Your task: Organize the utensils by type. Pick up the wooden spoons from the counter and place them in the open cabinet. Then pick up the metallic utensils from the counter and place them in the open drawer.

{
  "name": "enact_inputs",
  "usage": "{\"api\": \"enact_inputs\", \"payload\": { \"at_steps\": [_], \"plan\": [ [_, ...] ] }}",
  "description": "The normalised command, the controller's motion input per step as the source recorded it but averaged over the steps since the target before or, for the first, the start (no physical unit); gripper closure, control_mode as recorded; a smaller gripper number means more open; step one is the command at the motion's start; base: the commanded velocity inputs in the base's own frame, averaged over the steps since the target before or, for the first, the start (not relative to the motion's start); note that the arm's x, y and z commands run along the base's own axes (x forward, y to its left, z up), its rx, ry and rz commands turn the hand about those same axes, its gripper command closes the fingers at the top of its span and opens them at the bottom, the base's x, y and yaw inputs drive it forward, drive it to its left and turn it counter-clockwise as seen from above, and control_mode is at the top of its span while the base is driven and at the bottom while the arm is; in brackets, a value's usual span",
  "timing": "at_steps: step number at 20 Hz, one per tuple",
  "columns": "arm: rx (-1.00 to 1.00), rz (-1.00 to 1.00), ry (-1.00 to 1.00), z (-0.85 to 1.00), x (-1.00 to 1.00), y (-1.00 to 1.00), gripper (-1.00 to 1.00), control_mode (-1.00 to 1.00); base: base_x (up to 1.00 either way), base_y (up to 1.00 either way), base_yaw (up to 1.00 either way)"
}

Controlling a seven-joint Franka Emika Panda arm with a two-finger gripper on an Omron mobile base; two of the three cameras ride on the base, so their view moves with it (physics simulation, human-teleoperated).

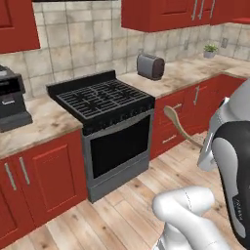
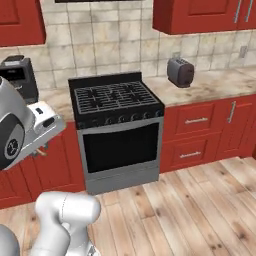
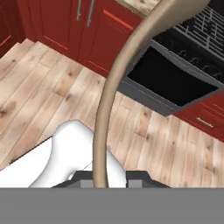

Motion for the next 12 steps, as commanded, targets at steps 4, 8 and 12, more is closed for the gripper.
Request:
{"api": "enact_inputs", "payload": {
  "at_steps": [4, 8, 12],
  "plan": [
    [0.0, 0.0, 0.0, 0.0, 0.0, 0.0, 1.0, 1.0, 0.0, -0.03, -0.88],
    [0.0, 0.0, 0.0, 0.0, 0.0, 0.0, 1.0, 1.0, 0.0, -0.36, -0.76],
    [0.0, 0.0, 0.0, 0.0, 0.0, 0.0, 1.0, 1.0, 0.08, -0.45, -0.62]
  ]
}}
